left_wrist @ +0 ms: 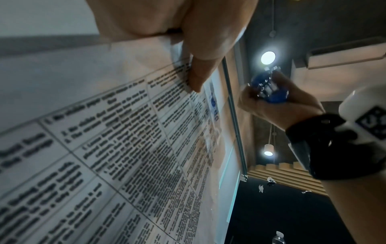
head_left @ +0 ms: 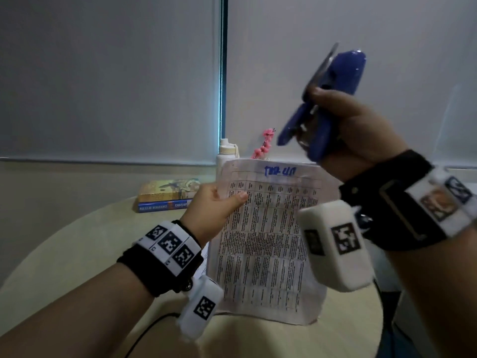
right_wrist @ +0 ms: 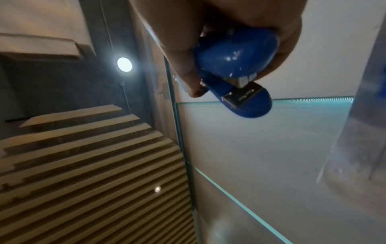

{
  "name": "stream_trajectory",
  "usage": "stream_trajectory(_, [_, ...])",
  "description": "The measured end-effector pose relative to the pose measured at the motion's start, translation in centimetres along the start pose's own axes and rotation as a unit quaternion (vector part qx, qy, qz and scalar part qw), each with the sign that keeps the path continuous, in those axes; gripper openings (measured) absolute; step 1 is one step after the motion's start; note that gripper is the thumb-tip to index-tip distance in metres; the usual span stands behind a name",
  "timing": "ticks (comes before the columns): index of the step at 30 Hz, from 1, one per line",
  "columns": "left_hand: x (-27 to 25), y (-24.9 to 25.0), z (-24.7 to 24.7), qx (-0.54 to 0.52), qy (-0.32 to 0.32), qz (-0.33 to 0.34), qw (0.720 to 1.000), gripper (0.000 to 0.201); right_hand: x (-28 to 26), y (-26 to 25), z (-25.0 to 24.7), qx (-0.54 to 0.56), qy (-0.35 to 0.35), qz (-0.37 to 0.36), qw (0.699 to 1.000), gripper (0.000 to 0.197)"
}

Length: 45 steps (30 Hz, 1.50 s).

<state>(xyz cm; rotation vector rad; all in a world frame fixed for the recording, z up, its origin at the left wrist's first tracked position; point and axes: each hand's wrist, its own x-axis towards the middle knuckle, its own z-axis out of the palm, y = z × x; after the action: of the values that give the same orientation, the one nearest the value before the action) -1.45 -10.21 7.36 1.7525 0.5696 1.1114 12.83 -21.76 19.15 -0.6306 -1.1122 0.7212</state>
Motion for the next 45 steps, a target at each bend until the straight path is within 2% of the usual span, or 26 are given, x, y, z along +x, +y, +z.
stream_trajectory(3, [-0.2, 0.1, 0.2, 0.002, -0.014, 0.002, 1.0, 0.014, 0.8, 1.6, 2.7, 0.001, 0.048, -0.022, 0.999, 0.012])
stream_trajectory(6, [-0.4, 0.3, 0.2, 0.011, -0.035, 0.014, 0.999, 0.017, 0.8, 2.8, 3.9, -0.091, 0.108, -0.08, 0.987, 0.01])
stream_trajectory(8, [-0.6, 0.4, 0.2, 0.023, -0.039, 0.039, 0.998, 0.018, 0.6, 3.4, 4.4, -0.159, 0.105, -0.109, 0.975, 0.02])
stream_trajectory(10, [-0.7, 0.5, 0.3, 0.022, -0.04, 0.056, 0.997, 0.02, 0.2, 3.9, 4.6, -0.2, 0.1, -0.108, 0.969, 0.031])
stream_trajectory(15, [-0.8, 1.0, 0.4, 0.046, -0.021, 0.061, 0.997, 0.017, 0.0, 5.1, 4.5, -0.306, 0.063, -0.123, 0.942, 0.024])
stream_trajectory(18, [-0.6, 1.1, 0.5, 0.06, -0.013, 0.047, 0.997, 0.013, 0.0, 5.7, 4.6, -0.302, 0.03, -0.122, 0.945, 0.019])
stream_trajectory(23, [-0.7, 1.2, 1.1, 0.024, -0.016, 0.054, 0.998, 0.033, 0.1, 6.0, 5.2, -0.312, 0.035, -0.184, 0.931, 0.018])
stream_trajectory(28, [-1.5, 1.8, 1.2, 0.006, -0.023, 0.072, 0.997, 0.012, 0.1, 6.6, 5.4, -0.287, 0.039, -0.221, 0.931, 0.017])
stream_trajectory(31, [-1.5, 2.0, 1.3, 0.0, -0.033, 0.061, 0.998, 0.017, 0.1, 6.8, 5.5, -0.263, 0.039, -0.238, 0.934, 0.021])
stream_trajectory(34, [-1.4, 1.9, 1.4, 0.019, -0.04, 0.06, 0.997, 0.031, 0.0, 6.9, 5.3, -0.271, 0.033, -0.234, 0.933, 0.021])
stream_trajectory(36, [-1.2, 1.5, 1.1, 0.039, -0.026, 0.066, 0.997, 0.029, 0.1, 6.6, 5.0, -0.262, 0.035, -0.208, 0.942, 0.021])
stream_trajectory(38, [-0.8, 0.9, 0.6, 0.04, -0.002, 0.071, 0.997, 0.018, 0.4, 6.0, 4.4, -0.218, 0.075, -0.208, 0.951, 0.03])
stream_trajectory(40, [-0.4, 0.0, -0.2, 0.029, 0.036, 0.052, 0.998, 0.011, 0.7, 4.9, 2.8, -0.158, 0.156, -0.243, 0.944, 0.037])
stream_trajectory(42, [0.1, -1.0, -1.6, 0.026, 0.087, 0.032, 0.995, 0.012, 1.1, 3.9, -0.4, -0.089, 0.24, -0.257, 0.932, 0.036])
stream_trajectory(44, [0.4, -1.9, -3.5, 0.019, 0.116, 0.021, 0.993, 0.016, 1.5, 4.0, -4.8, -0.096, 0.304, -0.206, 0.925, 0.038])
stream_trajectory(45, [0.5, -2.2, -4.5, 0.008, 0.127, 0.013, 0.992, 0.015, 1.4, 4.4, -6.9, -0.138, 0.322, -0.153, 0.924, 0.038])
